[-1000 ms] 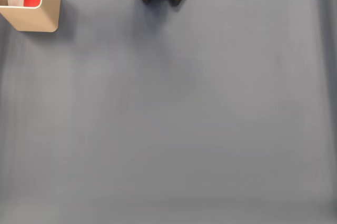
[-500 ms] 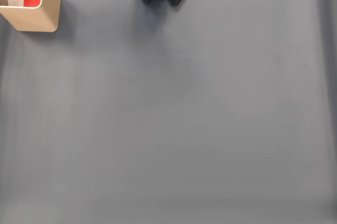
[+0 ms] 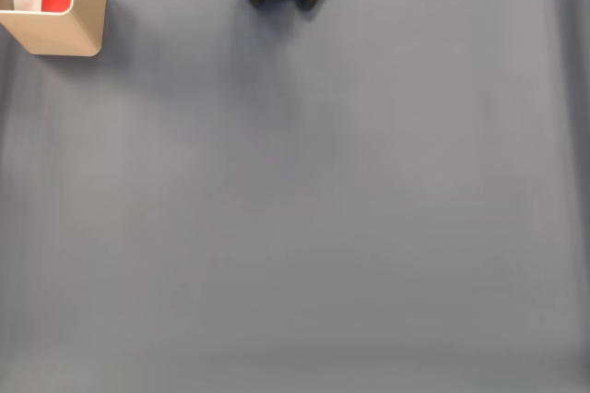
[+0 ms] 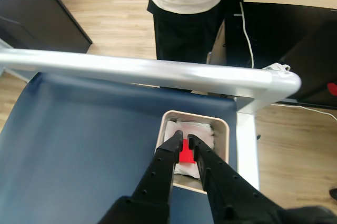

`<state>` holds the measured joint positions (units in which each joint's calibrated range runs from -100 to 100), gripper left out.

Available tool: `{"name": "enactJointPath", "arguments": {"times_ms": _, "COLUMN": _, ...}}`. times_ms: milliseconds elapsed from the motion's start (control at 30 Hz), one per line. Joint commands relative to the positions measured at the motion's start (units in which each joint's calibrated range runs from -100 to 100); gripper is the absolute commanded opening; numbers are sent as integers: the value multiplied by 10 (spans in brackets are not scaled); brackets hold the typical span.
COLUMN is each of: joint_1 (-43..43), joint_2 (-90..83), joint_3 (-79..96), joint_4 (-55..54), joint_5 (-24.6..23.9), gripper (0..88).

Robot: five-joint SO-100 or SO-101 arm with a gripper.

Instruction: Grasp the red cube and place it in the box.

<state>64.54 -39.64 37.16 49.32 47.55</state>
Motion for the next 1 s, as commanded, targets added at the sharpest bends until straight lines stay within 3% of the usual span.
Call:
{"name": "enactJointPath", "arguments": {"times_ms": 0, "joint_1": -62, "joint_2": 19, "joint_3": -44, "joint_4": -23, "joint_5": 8, "gripper": 0}}
{"name": "enactJointPath", "arguments": {"times_ms": 533, "joint_1": -356, "joint_2": 77, "joint_3": -60, "joint_4": -43, "joint_5": 19, "gripper": 0}}
{"name": "enactJointPath", "arguments": {"times_ms": 967, "joint_1": -543, "joint_2": -32, "joint_3": 117, "joint_4": -107, "joint_5": 25, "gripper": 0}}
